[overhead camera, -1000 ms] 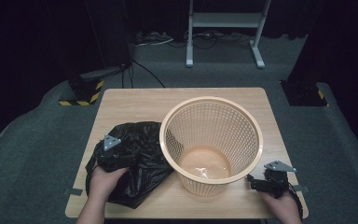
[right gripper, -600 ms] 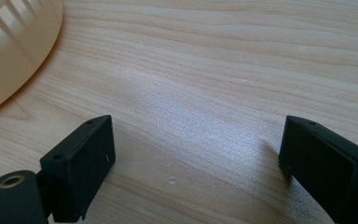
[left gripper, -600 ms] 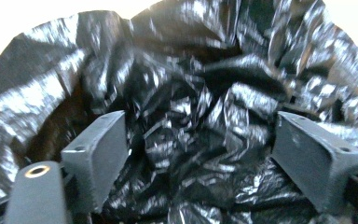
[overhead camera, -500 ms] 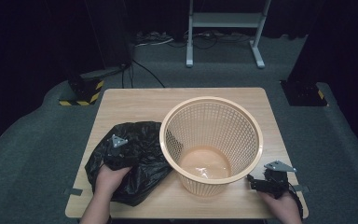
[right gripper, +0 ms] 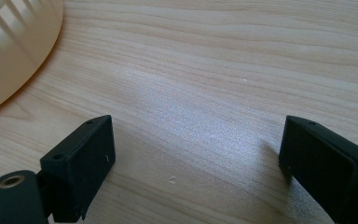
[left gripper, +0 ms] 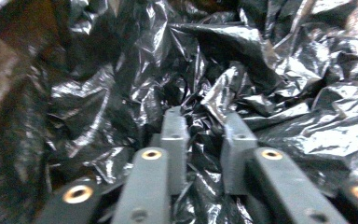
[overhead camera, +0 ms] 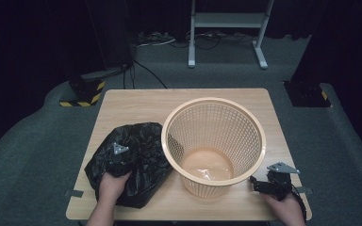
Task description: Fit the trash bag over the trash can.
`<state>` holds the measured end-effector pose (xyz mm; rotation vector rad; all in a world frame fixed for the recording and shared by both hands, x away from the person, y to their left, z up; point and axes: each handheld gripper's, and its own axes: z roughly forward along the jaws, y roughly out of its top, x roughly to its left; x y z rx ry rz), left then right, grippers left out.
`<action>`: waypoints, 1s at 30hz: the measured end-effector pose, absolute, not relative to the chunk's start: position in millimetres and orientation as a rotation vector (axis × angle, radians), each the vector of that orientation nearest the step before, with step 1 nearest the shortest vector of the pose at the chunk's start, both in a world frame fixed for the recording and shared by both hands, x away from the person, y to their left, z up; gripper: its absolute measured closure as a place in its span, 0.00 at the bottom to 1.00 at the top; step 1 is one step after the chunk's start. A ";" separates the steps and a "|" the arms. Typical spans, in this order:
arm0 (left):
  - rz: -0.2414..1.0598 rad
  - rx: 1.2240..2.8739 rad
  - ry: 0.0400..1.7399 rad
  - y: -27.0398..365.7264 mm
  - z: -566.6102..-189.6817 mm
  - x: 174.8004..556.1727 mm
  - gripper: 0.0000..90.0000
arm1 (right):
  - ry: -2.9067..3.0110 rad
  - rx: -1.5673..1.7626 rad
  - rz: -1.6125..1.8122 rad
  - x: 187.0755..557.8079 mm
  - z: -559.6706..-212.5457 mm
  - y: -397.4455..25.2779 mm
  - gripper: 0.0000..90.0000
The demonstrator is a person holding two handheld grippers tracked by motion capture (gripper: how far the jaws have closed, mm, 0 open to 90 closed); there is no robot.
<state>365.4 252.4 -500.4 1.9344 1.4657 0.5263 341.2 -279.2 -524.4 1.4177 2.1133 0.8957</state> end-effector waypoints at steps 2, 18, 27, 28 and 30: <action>0.552 1.912 1.450 252.6 -495.1 361.4 0.91 | 2.115 1.411 0.895 341.4 -524.4 -279.5 0.11; 0.732 1.676 1.326 267.7 -460.6 320.7 0.93 | 2.115 1.412 0.896 340.8 -524.4 -279.3 0.11; 0.802 1.565 1.251 272.6 -438.1 301.8 0.93 | 2.115 1.412 0.896 340.8 -524.4 -279.2 0.11; 0.811 1.553 1.245 272.9 -435.5 300.2 0.93 | 2.115 1.412 0.896 340.8 -524.4 -279.3 0.11; 0.819 1.544 1.236 273.4 -432.8 298.6 0.93 | 2.115 1.412 0.896 340.8 -524.4 -279.3 0.11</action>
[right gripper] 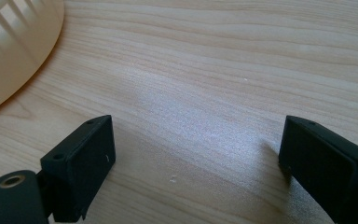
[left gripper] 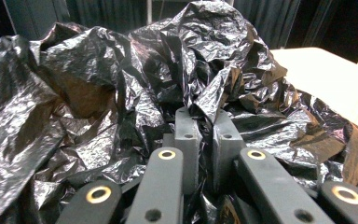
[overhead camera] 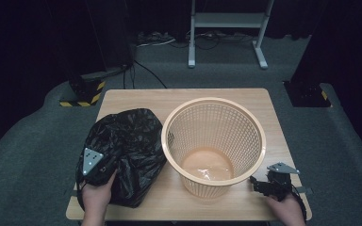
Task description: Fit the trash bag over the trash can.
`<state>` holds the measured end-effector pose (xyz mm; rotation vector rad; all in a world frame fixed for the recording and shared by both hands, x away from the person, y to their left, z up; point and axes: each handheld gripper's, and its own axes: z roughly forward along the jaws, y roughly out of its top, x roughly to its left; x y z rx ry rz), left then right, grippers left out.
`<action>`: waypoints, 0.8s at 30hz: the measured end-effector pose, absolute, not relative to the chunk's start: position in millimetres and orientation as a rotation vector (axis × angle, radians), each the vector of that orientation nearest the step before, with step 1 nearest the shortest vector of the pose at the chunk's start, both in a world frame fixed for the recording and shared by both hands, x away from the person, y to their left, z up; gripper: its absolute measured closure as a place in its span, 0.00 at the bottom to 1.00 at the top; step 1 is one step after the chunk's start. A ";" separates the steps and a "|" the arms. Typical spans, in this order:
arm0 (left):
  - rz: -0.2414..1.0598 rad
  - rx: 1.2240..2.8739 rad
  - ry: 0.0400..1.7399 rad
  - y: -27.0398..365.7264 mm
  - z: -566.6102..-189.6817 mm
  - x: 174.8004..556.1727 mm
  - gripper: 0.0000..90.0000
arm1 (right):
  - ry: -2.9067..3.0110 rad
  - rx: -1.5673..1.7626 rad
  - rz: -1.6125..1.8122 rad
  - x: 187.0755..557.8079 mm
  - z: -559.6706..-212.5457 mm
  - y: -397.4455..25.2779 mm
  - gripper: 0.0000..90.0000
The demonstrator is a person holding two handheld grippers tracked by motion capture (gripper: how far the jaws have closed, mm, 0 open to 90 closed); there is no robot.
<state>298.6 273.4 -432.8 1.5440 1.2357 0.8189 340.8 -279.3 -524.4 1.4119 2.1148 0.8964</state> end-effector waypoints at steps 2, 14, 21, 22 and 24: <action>0.832 1.519 1.223 274.2 -427.5 295.3 0.93 | 2.115 1.412 0.896 340.8 -524.4 -279.3 0.11; 0.939 1.379 1.127 278.9 -388.9 274.0 0.93 | 2.114 1.413 0.896 340.7 -524.4 -279.1 0.11; 1.001 1.296 1.066 282.9 -362.0 258.9 0.93 | 2.114 1.412 0.895 340.6 -524.4 -279.2 0.11; 1.001 1.296 1.066 282.9 -362.0 258.9 0.93 | 2.113 1.414 0.896 340.6 -524.4 -279.0 0.11; 1.017 1.266 1.043 285.2 -351.5 252.9 0.93 | 2.113 1.415 0.895 340.5 -524.4 -279.0 0.11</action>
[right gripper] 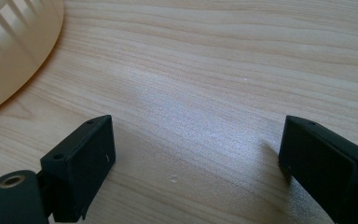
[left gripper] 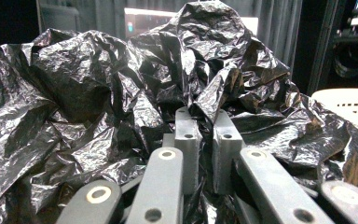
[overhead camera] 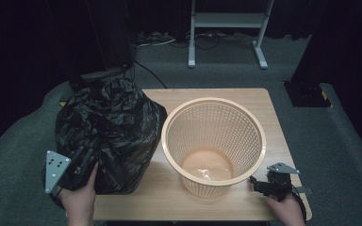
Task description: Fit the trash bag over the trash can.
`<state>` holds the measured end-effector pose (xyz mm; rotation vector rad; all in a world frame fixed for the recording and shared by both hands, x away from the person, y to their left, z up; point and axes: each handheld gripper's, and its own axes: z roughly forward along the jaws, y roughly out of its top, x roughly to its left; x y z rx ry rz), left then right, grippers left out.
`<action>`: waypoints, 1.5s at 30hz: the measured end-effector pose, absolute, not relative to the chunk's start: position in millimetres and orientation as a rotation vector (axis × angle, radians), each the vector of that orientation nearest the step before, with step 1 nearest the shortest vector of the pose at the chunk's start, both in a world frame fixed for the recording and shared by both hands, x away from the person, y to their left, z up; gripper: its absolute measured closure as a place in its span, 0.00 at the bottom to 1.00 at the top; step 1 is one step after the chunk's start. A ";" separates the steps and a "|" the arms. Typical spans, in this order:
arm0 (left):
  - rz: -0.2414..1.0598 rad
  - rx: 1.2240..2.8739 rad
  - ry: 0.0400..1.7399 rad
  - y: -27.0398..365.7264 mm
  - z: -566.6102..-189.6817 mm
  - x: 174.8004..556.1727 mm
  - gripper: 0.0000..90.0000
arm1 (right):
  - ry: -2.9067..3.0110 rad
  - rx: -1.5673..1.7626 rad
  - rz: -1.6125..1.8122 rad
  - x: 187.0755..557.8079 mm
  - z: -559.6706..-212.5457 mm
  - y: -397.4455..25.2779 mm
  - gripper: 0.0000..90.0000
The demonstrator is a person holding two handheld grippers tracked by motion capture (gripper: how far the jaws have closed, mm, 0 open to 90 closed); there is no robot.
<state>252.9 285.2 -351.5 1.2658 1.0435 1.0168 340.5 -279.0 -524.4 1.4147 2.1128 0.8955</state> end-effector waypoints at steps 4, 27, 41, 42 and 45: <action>1.030 1.243 1.025 287.5 -341.7 247.1 0.93 | 2.112 1.413 0.894 340.6 -524.4 -279.0 0.11; 0.999 1.163 0.841 266.8 -292.1 218.0 0.93 | 2.111 1.415 0.894 340.3 -524.4 -278.7 0.11; 0.902 1.214 0.728 216.8 -282.8 229.2 0.93 | 2.111 1.415 0.893 340.3 -524.4 -278.7 0.11; 0.902 1.214 0.728 216.8 -282.8 229.2 0.93 | 2.111 1.415 0.893 340.3 -524.4 -278.7 0.11; 0.877 1.228 0.701 202.8 -280.5 233.7 0.93 | 2.111 1.415 0.893 340.3 -524.4 -278.7 0.11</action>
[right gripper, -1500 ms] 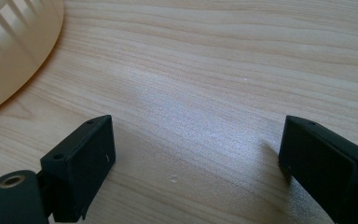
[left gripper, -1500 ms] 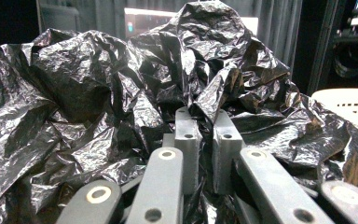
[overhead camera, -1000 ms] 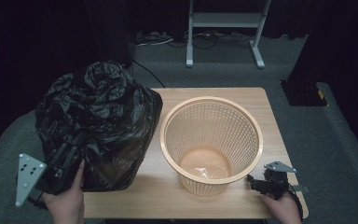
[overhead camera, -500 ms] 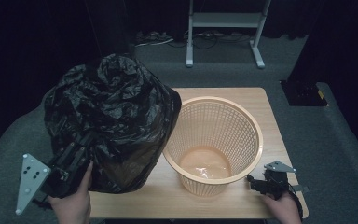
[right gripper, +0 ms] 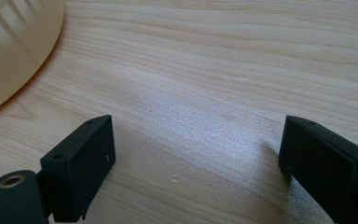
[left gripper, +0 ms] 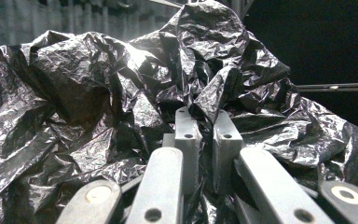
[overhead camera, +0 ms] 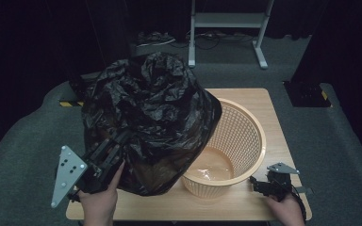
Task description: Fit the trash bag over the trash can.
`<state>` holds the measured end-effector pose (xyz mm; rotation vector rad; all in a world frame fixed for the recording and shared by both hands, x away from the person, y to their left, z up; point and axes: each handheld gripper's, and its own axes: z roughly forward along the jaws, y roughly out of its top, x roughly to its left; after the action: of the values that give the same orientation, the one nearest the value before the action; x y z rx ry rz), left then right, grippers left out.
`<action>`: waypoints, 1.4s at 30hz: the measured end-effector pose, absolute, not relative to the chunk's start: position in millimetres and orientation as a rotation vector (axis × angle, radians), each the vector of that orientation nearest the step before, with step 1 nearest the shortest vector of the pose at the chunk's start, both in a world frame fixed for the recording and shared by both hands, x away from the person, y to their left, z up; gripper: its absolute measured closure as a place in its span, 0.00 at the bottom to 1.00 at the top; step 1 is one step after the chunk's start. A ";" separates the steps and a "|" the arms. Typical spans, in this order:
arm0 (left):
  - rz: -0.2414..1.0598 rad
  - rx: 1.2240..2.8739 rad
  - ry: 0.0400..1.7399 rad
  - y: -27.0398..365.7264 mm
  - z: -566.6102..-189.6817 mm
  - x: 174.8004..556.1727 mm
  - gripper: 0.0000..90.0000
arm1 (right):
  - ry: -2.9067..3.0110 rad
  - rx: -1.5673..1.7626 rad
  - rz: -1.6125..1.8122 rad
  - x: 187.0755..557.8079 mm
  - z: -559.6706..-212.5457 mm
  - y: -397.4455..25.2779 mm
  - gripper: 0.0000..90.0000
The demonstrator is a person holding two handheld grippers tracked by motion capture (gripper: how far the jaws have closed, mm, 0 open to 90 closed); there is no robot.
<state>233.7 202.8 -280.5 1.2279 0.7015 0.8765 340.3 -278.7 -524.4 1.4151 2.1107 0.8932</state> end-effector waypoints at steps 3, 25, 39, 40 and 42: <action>0.867 1.235 0.687 196.1 -279.2 235.5 0.93 | 2.111 1.415 0.893 340.3 -524.4 -278.7 0.11; 0.771 1.317 0.538 118.9 -259.6 259.0 0.93 | 2.111 1.415 0.893 340.2 -524.4 -278.7 0.11; 0.744 1.431 0.523 88.3 -267.1 276.7 0.92 | 2.112 1.415 0.897 339.5 -524.5 -278.6 0.11; 0.745 1.435 0.526 87.3 -268.1 277.6 0.92 | 2.112 1.415 0.897 339.5 -524.5 -278.6 0.11; 0.739 1.442 0.536 86.2 -270.2 280.2 0.92 | 2.111 1.417 0.898 339.1 -524.5 -278.5 0.11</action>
<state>280.2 86.2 -270.2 1.4421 0.5355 0.7391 339.1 -278.5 -524.5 1.4167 2.1112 0.8979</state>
